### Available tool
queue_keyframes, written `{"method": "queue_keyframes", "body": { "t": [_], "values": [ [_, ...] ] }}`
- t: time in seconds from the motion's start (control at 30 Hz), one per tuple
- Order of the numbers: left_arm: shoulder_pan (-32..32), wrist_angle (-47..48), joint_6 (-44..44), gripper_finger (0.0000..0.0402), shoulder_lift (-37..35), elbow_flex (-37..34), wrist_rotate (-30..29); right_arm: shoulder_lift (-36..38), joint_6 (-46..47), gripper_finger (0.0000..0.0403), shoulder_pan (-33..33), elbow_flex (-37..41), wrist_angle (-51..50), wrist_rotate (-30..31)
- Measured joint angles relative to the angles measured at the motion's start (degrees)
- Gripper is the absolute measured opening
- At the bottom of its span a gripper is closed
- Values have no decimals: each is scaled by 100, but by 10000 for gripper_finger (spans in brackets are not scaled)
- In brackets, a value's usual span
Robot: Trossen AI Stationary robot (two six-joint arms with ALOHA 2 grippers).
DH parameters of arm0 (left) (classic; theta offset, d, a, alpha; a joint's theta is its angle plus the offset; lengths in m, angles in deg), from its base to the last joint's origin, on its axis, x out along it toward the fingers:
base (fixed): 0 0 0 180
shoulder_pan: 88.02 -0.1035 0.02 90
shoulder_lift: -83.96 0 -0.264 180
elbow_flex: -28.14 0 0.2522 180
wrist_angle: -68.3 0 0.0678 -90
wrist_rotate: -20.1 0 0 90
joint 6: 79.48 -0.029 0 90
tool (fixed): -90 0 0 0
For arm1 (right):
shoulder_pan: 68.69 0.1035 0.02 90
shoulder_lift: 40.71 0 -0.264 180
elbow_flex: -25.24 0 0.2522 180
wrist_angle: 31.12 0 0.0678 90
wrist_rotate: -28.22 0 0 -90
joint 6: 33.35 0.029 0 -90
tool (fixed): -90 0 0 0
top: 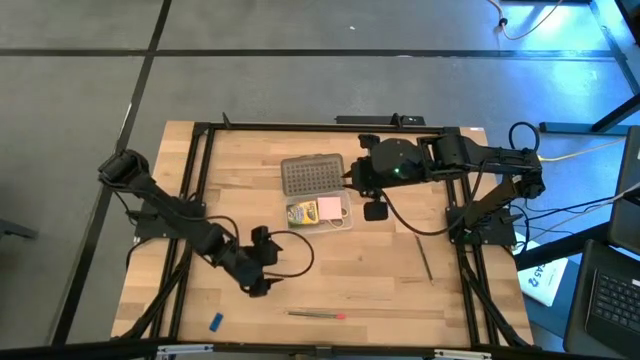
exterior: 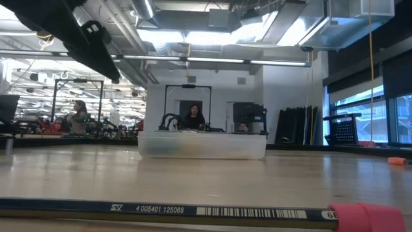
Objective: Pack school essentials
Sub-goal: Put the bottom black pencil into the black supply box
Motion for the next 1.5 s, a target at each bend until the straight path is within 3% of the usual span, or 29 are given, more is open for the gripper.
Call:
{"method": "queue_keyframes", "body": {
  "t": [0.17,0.23,0.43,0.67,0.9,1.17,1.5],
  "values": [
    [221,33,160,395,0,0,-256,-50,76,88,180,14,-593,-1274],
    [282,33,167,395,0,0,-296,-66,187,88,411,161,-720,-1410],
    [416,39,248,395,0,0,-403,-70,801,88,1218,1108,-485,-1362],
    [565,35,268,395,0,0,-411,-72,1686,88,2101,2384,766,-800],
    [597,33,369,395,0,0,-410,-72,2125,88,2266,3421,2082,-785],
    [597,33,441,395,0,0,-409,-70,2737,90,2327,3741,2647,-775],
    [595,33,441,395,0,0,-407,-169,2476,171,2739,4789,4955,-680]
  ]
}}
